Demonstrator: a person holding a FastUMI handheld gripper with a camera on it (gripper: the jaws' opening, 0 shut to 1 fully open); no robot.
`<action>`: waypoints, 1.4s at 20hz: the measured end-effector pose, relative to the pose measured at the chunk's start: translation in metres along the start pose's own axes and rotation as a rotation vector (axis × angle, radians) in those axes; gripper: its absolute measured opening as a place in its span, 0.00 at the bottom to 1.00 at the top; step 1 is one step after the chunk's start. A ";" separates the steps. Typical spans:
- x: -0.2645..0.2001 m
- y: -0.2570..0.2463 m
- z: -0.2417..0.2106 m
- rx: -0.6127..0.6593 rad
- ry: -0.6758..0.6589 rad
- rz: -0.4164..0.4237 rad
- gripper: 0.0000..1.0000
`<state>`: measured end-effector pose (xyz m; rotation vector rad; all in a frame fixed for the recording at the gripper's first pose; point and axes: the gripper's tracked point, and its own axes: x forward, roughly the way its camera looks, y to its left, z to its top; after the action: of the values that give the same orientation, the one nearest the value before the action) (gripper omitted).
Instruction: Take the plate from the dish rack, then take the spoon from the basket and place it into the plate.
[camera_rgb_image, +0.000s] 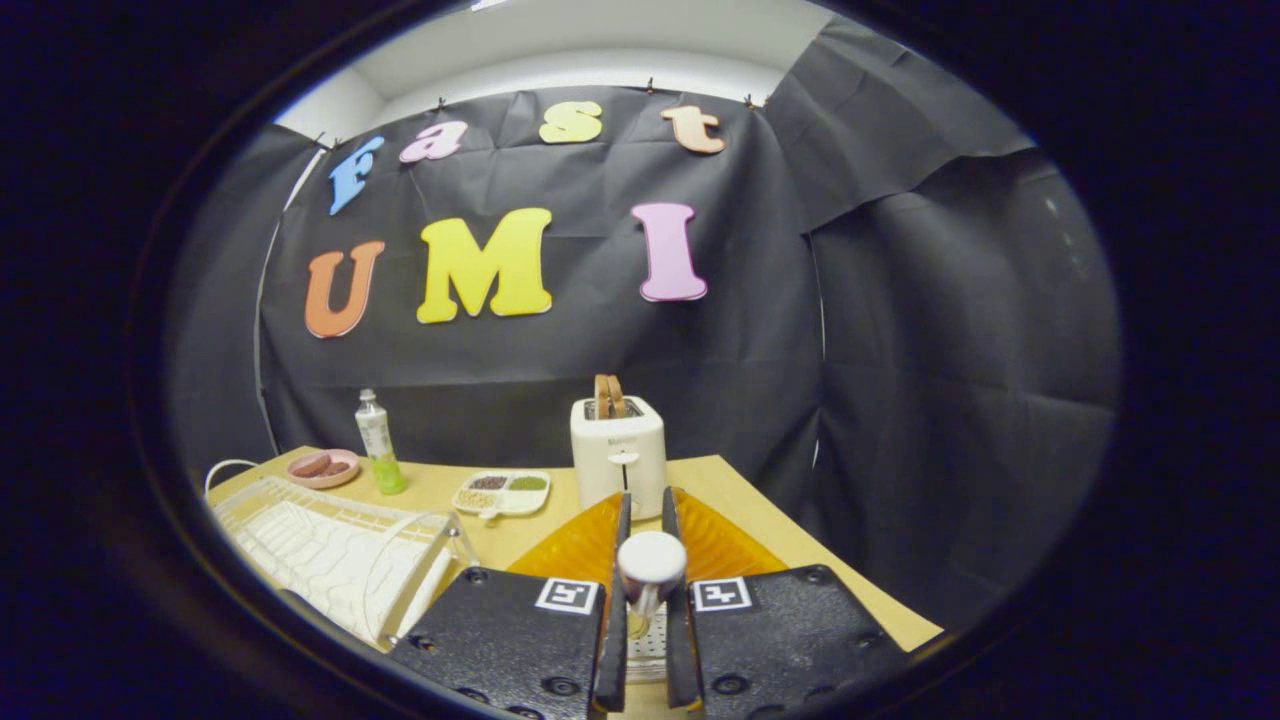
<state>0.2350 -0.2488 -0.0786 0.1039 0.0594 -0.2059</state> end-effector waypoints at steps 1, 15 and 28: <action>-0.003 0.005 0.014 0.012 -0.006 0.003 0.21; -0.174 0.104 0.129 -0.057 -0.095 0.079 0.21; -0.270 0.274 0.004 -0.100 0.075 0.325 0.21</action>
<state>0.0282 0.0721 -0.0292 0.0207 0.1261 0.1258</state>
